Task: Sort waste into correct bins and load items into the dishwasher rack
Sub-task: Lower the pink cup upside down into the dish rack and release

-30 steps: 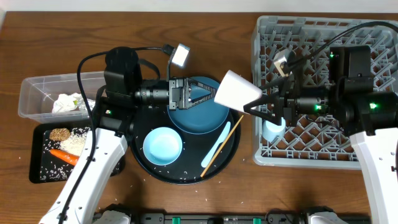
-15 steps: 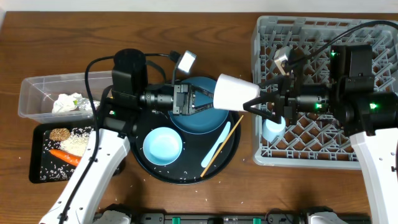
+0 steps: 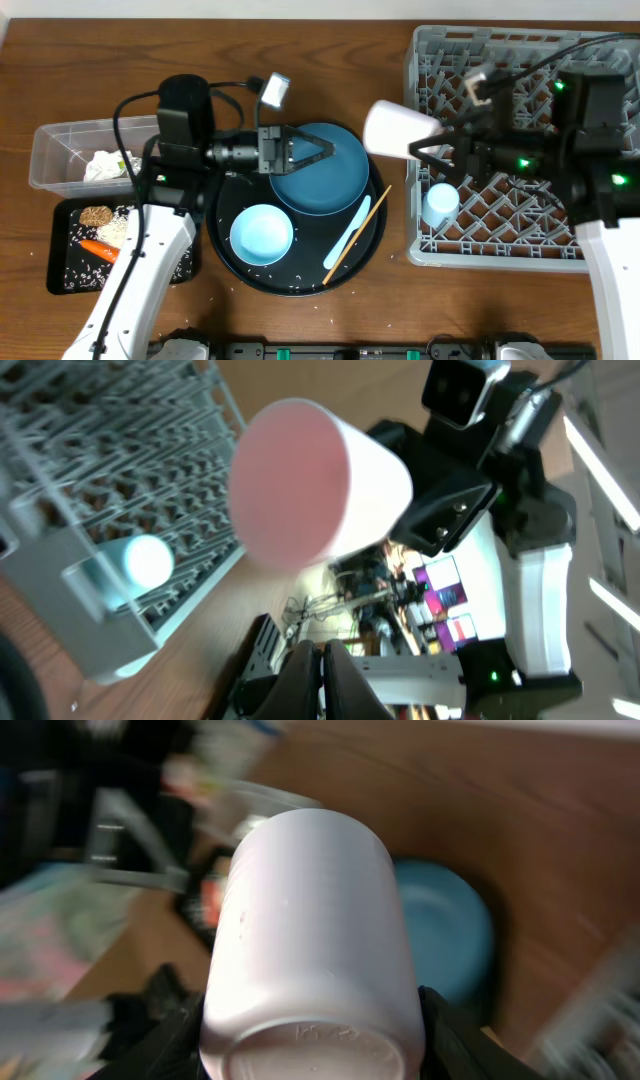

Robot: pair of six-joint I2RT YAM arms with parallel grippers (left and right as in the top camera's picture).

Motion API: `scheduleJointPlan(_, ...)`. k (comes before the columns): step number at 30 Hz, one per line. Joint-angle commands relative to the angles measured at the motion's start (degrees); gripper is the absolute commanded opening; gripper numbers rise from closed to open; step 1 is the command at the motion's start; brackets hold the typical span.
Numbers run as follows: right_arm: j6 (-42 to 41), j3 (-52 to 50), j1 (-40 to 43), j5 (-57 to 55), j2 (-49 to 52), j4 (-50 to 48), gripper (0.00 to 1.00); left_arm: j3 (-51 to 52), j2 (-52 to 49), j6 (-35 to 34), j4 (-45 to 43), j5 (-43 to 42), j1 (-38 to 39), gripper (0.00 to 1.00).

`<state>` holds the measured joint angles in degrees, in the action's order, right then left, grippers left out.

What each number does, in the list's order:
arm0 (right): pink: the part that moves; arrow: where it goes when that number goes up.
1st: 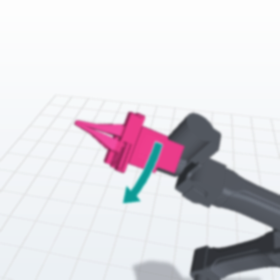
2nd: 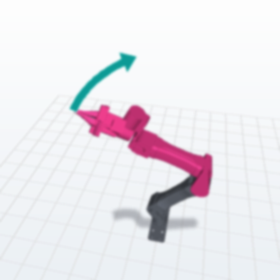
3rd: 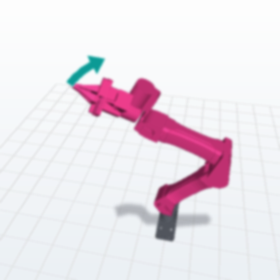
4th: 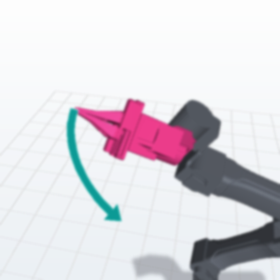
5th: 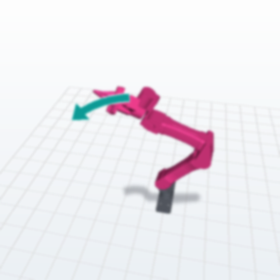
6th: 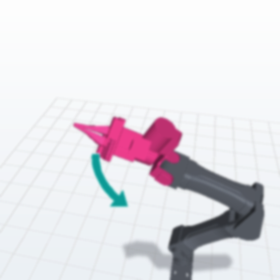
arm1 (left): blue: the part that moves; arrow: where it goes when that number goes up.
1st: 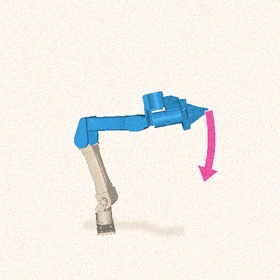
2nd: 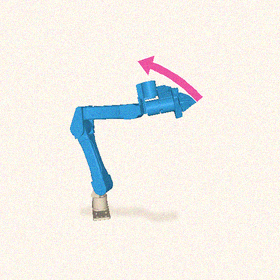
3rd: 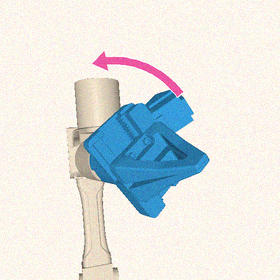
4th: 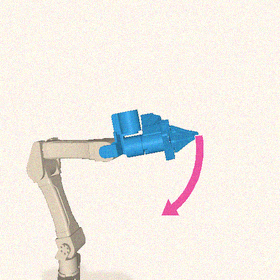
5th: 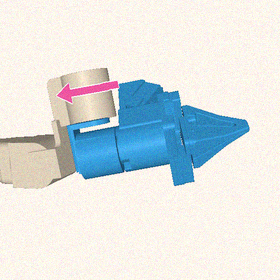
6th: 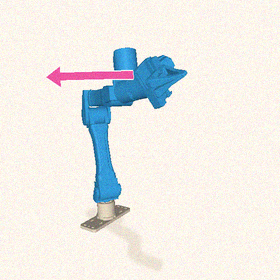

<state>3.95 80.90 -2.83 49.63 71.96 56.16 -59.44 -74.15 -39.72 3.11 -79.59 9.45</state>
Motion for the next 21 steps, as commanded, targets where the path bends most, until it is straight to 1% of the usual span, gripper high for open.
scheduleJointPlan(1,-7.19,0.11,2.36,-18.99,-3.06,3.63,0.01,-0.02,0.42,6.69,4.57,-0.44,-1.16,0.06)
scheduleJointPlan(3,-10.29,0.11,3.63,-29.14,-3.85,7.74,0.01,-0.02,0.42,11.56,10.88,2.67,-1.18,0.06)
scheduleJointPlan(5,-13.22,0.28,5.03,-36.33,-3.85,11.13,0.01,-0.02,0.42,15.72,17.33,7.23,-1.18,0.06)
scheduleJointPlan(9,-16.17,0.44,9.27,-44.85,-2.91,16.22,0.01,-0.02,0.42,21.73,28.79,18.64,-1.18,0.06)
scheduleJointPlan(12,-16.59,0.46,13.38,-47.82,-1.16,18.43,0.01,-0.02,0.42,23.67,34.84,25.79,-1.18,0.06)
scheduleJointPlan(15,-16.87,0.48,16.94,-50.31,1.33,19.74,0.01,-0.02,0.42,23.65,38.58,31.71,-1.18,0.06)
scheduleJointPlan(18,-17.2,0.48,20.31,-51.32,4.39,20.9,0.01,-0.02,0.42,23.65,40.74,36.02,-1.18,0.06)
scheduleJointPlan(21,-16.74,0.46,22.14,-51.32,7.54,21.99,0.01,-0.02,0.42,23.65,41.72,38.25,-1.18,0.06)
